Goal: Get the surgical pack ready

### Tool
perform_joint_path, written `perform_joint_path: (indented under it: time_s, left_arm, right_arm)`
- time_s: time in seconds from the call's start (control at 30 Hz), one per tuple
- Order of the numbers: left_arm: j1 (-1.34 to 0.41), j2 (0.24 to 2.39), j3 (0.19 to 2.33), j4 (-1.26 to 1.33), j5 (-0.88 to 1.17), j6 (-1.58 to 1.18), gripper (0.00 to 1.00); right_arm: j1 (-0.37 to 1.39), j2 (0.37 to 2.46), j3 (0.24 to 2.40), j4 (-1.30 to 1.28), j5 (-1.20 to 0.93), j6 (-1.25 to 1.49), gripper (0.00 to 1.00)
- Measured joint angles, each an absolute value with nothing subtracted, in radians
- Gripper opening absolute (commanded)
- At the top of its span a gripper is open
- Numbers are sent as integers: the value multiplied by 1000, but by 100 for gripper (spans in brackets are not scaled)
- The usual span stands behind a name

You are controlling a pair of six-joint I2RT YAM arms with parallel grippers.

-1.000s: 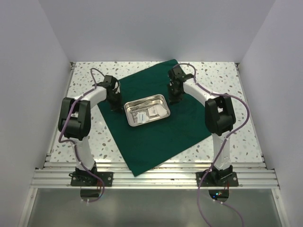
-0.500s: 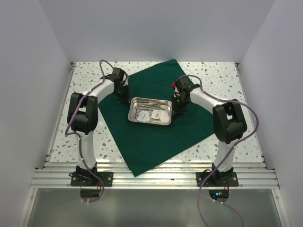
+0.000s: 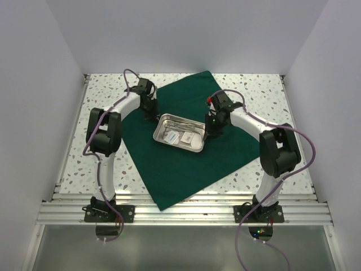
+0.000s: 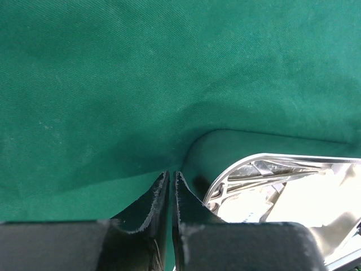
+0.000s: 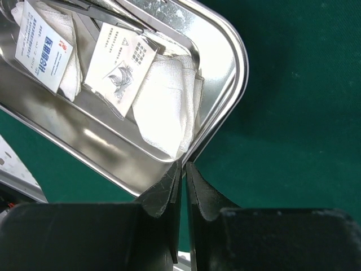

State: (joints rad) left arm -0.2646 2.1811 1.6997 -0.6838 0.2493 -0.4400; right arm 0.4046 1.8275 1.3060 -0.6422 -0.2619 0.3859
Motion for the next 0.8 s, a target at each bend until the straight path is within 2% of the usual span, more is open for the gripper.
perform_joint_path:
  time_s: [0.17, 0.33, 0.47, 0.63, 0.8]
  left_arm:
    - [-264, 2190, 1716, -695, 240, -430, 19]
    - [-264, 2200, 1750, -707, 233, -427, 22]
    - [-263, 2203, 1764, -708, 222, -426, 33]
    - [-256, 2203, 1765, -730, 198, -426, 47]
    - [-221, 2161, 1699, -731, 215, -427, 48]
  right_arm:
    - [405, 1832, 1312, -645, -265, 389, 12]
    - [405, 1843, 1326, -653, -265, 389, 12]
    - [405, 1858, 1349, -669, -263, 389, 13]
    - [407, 1861, 1381, -695, -197, 384, 25]
    - [405, 1859, 1438, -749, -86, 345, 44]
